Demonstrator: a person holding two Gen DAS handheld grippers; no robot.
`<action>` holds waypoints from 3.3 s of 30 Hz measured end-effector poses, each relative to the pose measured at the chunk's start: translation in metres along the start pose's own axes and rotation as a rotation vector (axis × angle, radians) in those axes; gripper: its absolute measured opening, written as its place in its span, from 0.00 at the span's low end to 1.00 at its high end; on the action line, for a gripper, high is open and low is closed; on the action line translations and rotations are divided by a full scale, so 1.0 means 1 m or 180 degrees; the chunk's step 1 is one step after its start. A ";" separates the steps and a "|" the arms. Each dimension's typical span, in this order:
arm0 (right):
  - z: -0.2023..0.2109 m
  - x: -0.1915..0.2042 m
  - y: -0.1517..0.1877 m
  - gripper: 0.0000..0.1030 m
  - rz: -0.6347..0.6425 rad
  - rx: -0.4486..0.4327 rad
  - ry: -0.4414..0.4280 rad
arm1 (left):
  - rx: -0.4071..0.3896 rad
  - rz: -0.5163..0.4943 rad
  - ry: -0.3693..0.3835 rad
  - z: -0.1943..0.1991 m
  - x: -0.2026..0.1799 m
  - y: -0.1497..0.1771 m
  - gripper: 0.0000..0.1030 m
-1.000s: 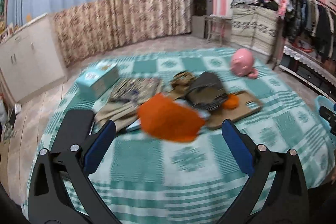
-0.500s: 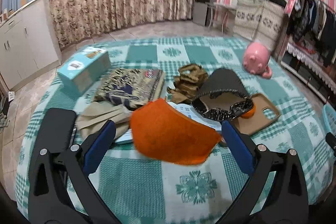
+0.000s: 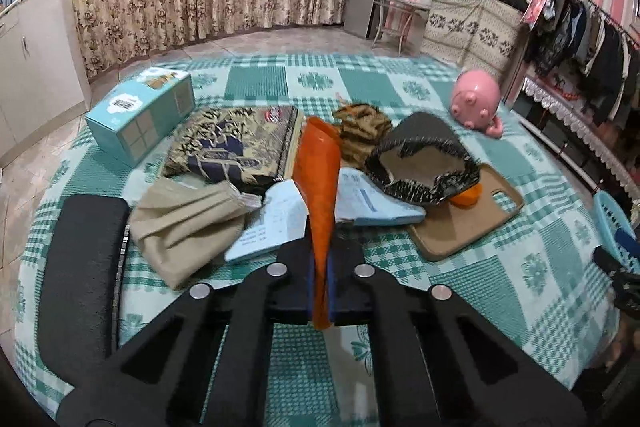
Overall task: Collect trash
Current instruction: 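Move the left gripper back to the table and grasp the orange cloth, then grasp the orange round lid on the phone case with the right gripper, then carry the orange cloth and orange lid over the blue basket with both grippers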
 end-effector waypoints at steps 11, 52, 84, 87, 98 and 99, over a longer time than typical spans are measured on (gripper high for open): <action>-0.038 0.054 -0.030 0.93 0.0171 -0.0036 -0.0376 | -0.0308 0.0059 -0.0160 0.045 0.039 -0.014 0.02; 0.035 -0.033 -0.057 0.39 -0.0118 -0.0302 -0.0098 | -0.0573 -0.0481 0.0247 0.065 -0.096 -0.039 0.02; 0.145 -0.240 0.038 0.39 -0.1068 -0.0593 0.0884 | -0.0467 -0.1669 0.1464 0.091 -0.408 0.020 0.02; 0.141 -0.250 0.050 0.39 -0.1153 -0.0581 0.0891 | -0.0418 -0.1764 0.1508 0.088 -0.426 0.028 0.02; 0.143 -0.276 0.064 0.39 -0.1316 -0.0603 0.0975 | -0.0460 -0.1977 0.1630 0.082 -0.490 0.032 0.05; 0.142 -0.277 0.065 0.39 -0.1327 -0.0598 0.0979 | -0.0439 -0.2003 0.1648 0.081 -0.494 0.032 0.07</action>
Point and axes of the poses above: each gripper's, at about its wrist camera, not at the fingertips, and z roughly against the way its jaws point, x to its left, y to its underside, the point moved 1 cm from there along -z, roughly the way its jaws point, and after that the axes turned 13 degrees about -y, right-handed, at the moved point
